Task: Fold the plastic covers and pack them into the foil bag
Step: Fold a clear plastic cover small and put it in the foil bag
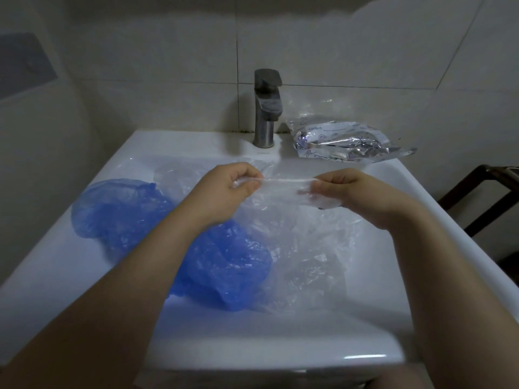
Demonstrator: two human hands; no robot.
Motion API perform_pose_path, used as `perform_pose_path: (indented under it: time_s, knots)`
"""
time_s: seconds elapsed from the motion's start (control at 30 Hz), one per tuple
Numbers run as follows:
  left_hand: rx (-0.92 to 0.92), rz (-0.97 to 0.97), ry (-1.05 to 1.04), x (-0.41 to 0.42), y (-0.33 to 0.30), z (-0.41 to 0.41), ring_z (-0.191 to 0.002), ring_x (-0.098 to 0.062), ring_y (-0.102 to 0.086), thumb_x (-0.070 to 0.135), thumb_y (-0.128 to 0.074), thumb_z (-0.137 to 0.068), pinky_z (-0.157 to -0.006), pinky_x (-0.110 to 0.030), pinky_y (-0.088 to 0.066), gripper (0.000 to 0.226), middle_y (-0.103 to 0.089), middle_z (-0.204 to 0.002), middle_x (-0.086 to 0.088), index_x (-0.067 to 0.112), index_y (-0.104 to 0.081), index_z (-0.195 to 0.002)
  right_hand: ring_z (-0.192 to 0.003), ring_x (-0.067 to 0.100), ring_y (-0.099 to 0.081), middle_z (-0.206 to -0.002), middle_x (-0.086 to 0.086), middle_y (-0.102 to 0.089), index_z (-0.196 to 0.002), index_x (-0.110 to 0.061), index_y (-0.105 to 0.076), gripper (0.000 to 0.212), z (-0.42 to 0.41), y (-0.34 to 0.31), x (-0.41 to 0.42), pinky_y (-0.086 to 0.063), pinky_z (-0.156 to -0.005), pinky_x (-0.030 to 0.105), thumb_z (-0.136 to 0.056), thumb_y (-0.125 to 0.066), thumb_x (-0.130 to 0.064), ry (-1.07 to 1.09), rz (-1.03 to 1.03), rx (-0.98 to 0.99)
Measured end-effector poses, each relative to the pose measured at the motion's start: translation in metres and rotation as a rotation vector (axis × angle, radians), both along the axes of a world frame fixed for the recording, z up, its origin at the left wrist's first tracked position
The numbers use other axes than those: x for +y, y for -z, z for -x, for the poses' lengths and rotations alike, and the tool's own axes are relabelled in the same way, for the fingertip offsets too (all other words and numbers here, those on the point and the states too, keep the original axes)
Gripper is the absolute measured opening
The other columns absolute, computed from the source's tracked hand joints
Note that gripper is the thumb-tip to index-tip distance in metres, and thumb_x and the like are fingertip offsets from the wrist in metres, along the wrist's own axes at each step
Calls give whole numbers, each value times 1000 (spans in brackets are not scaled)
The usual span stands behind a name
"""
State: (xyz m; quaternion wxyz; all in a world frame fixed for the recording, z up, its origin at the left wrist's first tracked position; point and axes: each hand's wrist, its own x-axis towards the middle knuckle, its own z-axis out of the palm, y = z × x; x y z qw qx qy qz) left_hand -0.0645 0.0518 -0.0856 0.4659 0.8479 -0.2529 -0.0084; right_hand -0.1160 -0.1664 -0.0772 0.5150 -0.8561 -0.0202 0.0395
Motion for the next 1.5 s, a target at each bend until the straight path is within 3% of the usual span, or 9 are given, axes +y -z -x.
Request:
perform_pose_path:
  time_s: [0.17, 0.3, 0.37, 0.5, 0.6, 0.8, 1.03, 1.2, 1.5]
  knots:
    - [9, 85, 79, 6, -1, -1, -82, -3, -55, 16, -47, -97, -79, -18, -43, 28, -57, -90, 2, 42, -55, -98, -67, 8, -65, -75, 5, -65, -93, -16, -62, 19, -4, 0, 2, -50, -69, 16, -92, -51, 0, 48, -167, -134]
    - [42, 144, 108, 2, -4, 4, -75, 10, -55, -3, -41, -94, -77, -5, -41, 41, -62, -82, 13, 26, -64, -78, -55, 5, -58, -53, -9, -54, -79, -16, -57, 32, -3, -4, 5, -50, -65, 20, -91, -41, 10, 75, -244, -165]
    - [128, 190, 70, -2, -2, 4, -75, 8, -56, -4, -41, -91, -82, -12, -41, 42, -63, -76, 16, 23, -65, -70, -46, 2, -45, -50, -8, -48, -71, -13, -57, 39, -5, -4, 12, -47, -58, 20, -87, -34, 14, 134, -263, -147]
    - [455, 454, -15, -8, 4, 3, -80, -19, -50, 30, -60, -69, -81, -34, -37, 17, -58, -65, 9, 20, -64, -56, -50, 6, -40, -70, 5, -47, -67, -13, -57, 30, -9, 2, 29, -42, -57, 24, -90, -41, 0, 285, -237, -96]
    - [538, 501, 4, -11, 6, 4, -76, -14, -54, 17, -67, -81, -78, -27, -47, 12, -57, -75, 2, 16, -59, -71, -57, 8, -42, -65, 0, -47, -69, -14, -55, 19, -8, 6, 31, -39, -55, 22, -85, -65, -16, 220, -105, -123]
    - [557, 511, 111, -5, -1, 5, -78, -7, -62, -13, -57, -80, -74, -17, -55, 37, -66, -95, 3, 20, -67, -94, -49, 3, -40, -62, 0, -51, -71, -18, -59, 23, -3, -4, 22, -33, -47, 13, -75, -72, 1, 157, -48, -214]
    - [432, 399, 22, -5, -1, 3, -74, -5, -67, -5, -65, -78, -73, -15, -55, 31, -70, -90, 1, 12, -69, -104, -47, 7, -35, -50, -12, -49, -70, -23, -61, 21, -6, 0, 15, -31, -46, 23, -83, -67, -7, 158, 145, -298]
    - [234, 312, 98, -1, -6, 7, -70, -7, -68, 5, -59, -87, -69, -15, -54, 25, -68, -85, -8, 18, -62, -108, -64, 3, -46, -76, -6, -53, -67, -27, -56, 22, -6, -2, 5, -36, -61, 15, -86, -65, -20, 107, 218, -316]
    - [184, 381, 152, 16, -21, 3, -45, -7, -52, 7, -41, -96, -44, -18, -45, 23, -59, -51, -2, 16, -61, -89, -54, 10, -48, -54, -2, -51, -72, -10, -58, 14, 2, -4, 3, -44, -60, 18, -82, -64, -18, -169, -248, -168]
